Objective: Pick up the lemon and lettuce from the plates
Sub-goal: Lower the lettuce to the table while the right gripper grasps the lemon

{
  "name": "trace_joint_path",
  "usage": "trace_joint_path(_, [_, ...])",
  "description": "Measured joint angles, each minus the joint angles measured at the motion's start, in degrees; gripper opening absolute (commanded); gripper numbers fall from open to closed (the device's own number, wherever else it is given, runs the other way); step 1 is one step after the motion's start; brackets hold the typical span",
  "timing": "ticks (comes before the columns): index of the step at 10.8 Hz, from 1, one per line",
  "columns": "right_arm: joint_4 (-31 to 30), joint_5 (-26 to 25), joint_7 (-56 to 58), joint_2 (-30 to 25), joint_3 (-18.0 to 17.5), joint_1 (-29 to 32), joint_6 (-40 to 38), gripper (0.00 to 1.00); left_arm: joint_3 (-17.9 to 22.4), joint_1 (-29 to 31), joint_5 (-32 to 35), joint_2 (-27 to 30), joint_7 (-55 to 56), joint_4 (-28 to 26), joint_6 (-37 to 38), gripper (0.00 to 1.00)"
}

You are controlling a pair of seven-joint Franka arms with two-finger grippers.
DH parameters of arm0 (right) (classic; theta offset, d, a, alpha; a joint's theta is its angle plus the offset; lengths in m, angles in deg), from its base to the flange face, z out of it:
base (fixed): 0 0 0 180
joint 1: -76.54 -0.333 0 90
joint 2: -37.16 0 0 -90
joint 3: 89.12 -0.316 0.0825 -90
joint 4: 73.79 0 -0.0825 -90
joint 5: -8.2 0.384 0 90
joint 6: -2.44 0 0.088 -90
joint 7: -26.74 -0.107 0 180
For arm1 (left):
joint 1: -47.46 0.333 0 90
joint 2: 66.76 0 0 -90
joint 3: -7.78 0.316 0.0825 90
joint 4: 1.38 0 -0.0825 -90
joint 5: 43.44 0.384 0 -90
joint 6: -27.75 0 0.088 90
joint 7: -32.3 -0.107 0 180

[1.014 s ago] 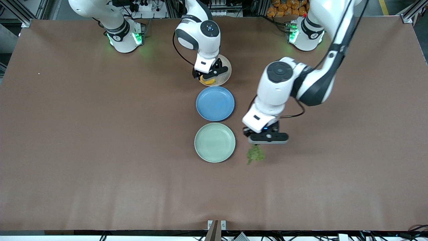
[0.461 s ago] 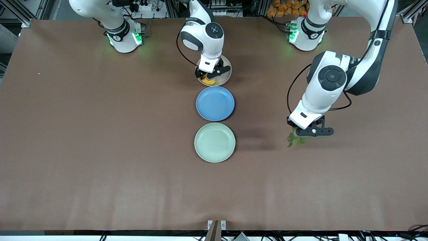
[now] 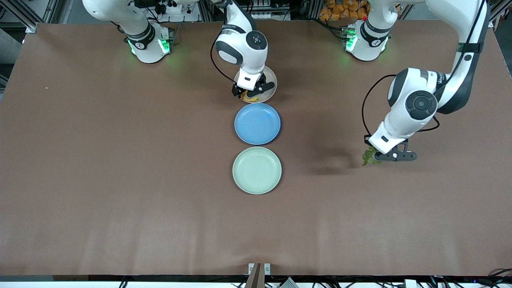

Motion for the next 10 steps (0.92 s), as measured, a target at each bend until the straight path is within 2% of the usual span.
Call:
trace_joint_path(1, [0.24,-0.02,0.00,0.02,0.00,0.00,0.00,0.59,0.00,0.75,0.00,-0.47,-0.51,-1.24,-1.61,0.00])
trace_joint_path(2, [0.44,-0.04,0.00,0.03,0.00,0.00,0.00,0.07,0.00,1.23,0.00,-1.20,-0.54,-2.30,-3.50,0.00])
trace_joint_path(3, [0.56,-0.12,0.00,0.05,0.00,0.00,0.00,0.00,-0.01,1.61,0.00,-2.09,-0.54,-2.91,-4.86,0.00])
trace_joint_path(9, [1.04,-0.36,0.01,0.07,0.02,0.00,-0.04,0.00,-0.01,2.06,0.00,-4.57,-0.54,-3.06,-5.70,0.00])
trace_joint_path(10, [1.51,-0.36,0.00,0.01,0.02,0.00,-0.63,0.00,-0.01,2.32,0.00,-4.79,-0.54,-3.05,-5.70,0.36])
